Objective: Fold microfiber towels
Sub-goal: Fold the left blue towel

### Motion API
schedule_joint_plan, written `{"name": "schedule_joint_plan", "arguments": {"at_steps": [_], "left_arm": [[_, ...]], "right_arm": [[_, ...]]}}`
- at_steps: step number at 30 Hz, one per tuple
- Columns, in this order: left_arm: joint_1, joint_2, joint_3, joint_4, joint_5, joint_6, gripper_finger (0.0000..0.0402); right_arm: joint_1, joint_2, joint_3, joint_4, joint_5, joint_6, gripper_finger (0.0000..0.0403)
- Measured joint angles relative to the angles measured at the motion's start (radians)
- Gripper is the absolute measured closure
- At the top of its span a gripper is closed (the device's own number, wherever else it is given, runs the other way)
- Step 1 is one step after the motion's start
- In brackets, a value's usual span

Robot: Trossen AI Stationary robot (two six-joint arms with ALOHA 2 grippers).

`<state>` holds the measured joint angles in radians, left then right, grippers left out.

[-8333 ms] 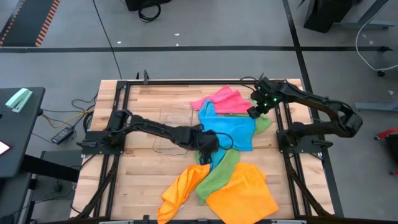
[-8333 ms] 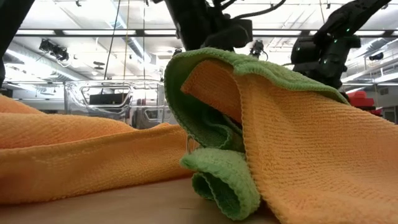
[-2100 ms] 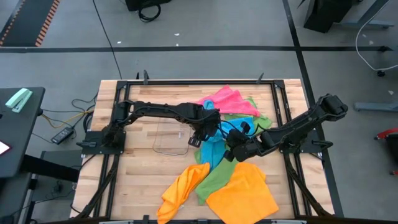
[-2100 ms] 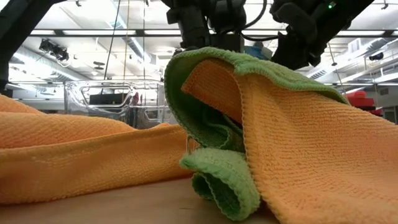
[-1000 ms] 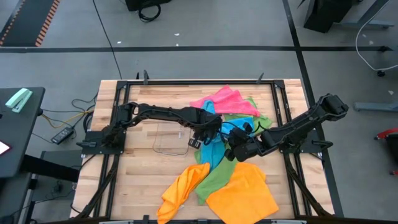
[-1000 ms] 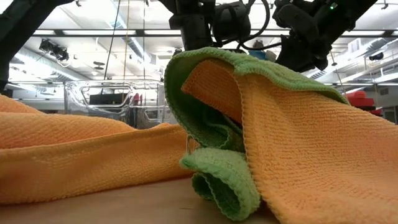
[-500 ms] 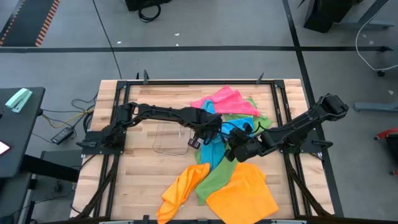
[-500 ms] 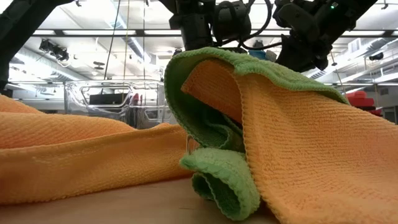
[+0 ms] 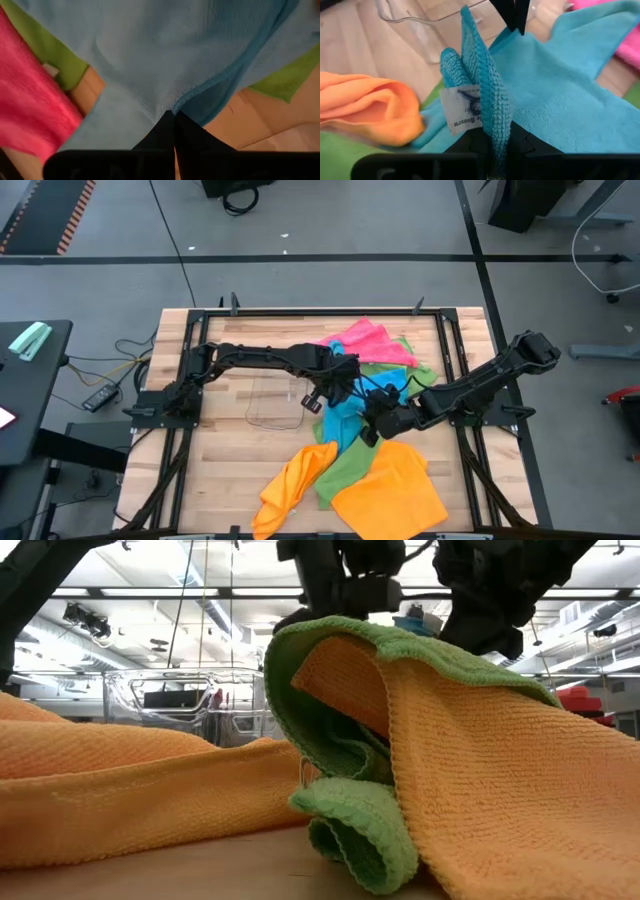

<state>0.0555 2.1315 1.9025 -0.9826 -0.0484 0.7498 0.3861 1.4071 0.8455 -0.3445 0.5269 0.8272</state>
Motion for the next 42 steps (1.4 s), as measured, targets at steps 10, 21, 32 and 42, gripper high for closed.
{"name": "schedule_joint_plan", "arguments": {"at_steps": [10,21,32,42], "left_arm": [[0.024,0.000,0.087,-0.051,0.045,0.007,0.0396],[0.037,0.000,0.151,-0.146,0.048,0.022,0.0396],[0.037,-0.009,0.190,-0.249,0.053,0.021,0.0394],[0.036,-0.037,0.189,-0.298,0.112,0.022,0.0388]], "right_arm": [[0.000,0.000,0.002,0.041,-0.075,0.000,0.0366],[-0.012,0.000,0.077,0.037,-0.077,-0.049,0.0366],[-0.013,0.000,0.084,0.080,-0.083,-0.048,0.0366],[-0.013,0.015,0.084,0.178,-0.085,-0.053,0.0366]]}}
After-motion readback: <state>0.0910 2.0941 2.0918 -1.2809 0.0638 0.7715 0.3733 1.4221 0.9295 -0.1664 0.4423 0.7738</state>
